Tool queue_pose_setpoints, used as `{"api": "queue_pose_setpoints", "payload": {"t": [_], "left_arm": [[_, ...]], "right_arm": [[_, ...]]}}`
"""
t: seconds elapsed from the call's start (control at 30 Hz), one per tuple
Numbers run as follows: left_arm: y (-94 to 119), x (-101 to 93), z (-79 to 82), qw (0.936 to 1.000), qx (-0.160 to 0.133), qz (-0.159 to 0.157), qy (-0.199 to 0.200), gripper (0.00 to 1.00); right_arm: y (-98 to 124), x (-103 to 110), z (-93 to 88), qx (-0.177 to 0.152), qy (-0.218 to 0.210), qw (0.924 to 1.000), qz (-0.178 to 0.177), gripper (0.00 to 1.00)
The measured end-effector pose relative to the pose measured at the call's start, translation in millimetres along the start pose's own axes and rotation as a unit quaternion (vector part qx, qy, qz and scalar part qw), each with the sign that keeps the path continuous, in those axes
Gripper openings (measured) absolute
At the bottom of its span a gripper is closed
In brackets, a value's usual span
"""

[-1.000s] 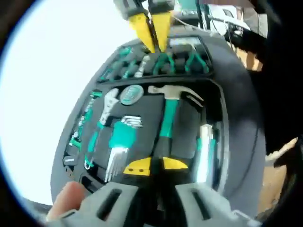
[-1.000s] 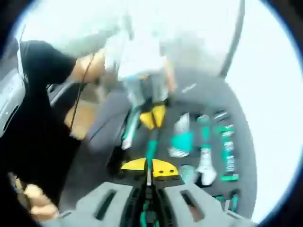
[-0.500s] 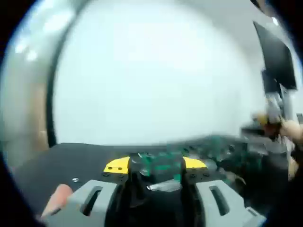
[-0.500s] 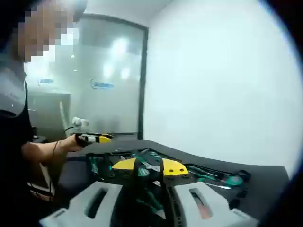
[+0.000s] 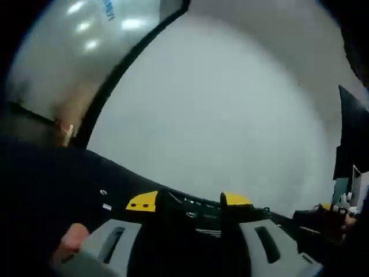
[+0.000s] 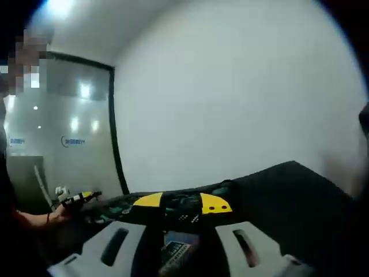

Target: Pick up the tools and put them into their designated positions in the toolbox.

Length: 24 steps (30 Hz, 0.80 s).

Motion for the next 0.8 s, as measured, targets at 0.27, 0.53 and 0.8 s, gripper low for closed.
{"api": "queue_pose_setpoints", "payload": {"t": [0.27,0.53,0.8], "left_arm": [[4.7,7.4,-3.7,0.9998,-0.006,0.014,-0.009,0.26],[15.6,19.3,2.8,0.9937,0.004,0.112,-0.011,0.25],[7.1,48.8,28.5,0.9572,0.079,0.225,-0.163,0.2]], "right_arm": [[8.6,-18.6,-13.7,0.006,-0.011,0.9971,-0.075,0.17],[6.0,-15.6,-16.4,0.021,0.003,0.9968,-0.077,0.17],[1.8,-14.1,-19.5,0.041,0.004,0.9964,-0.074,0.17]]}}
Point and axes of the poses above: the point that each gripper's makers call its tool centre point, and the gripper's own axes: y roughly backward along the fingers, x roughly to its left, z roughly out of its top, the point moved 8 cm from there along y, roughly backward along the fingers, and after that the axes turned 5 degrees about x, right-handed, at the moved point
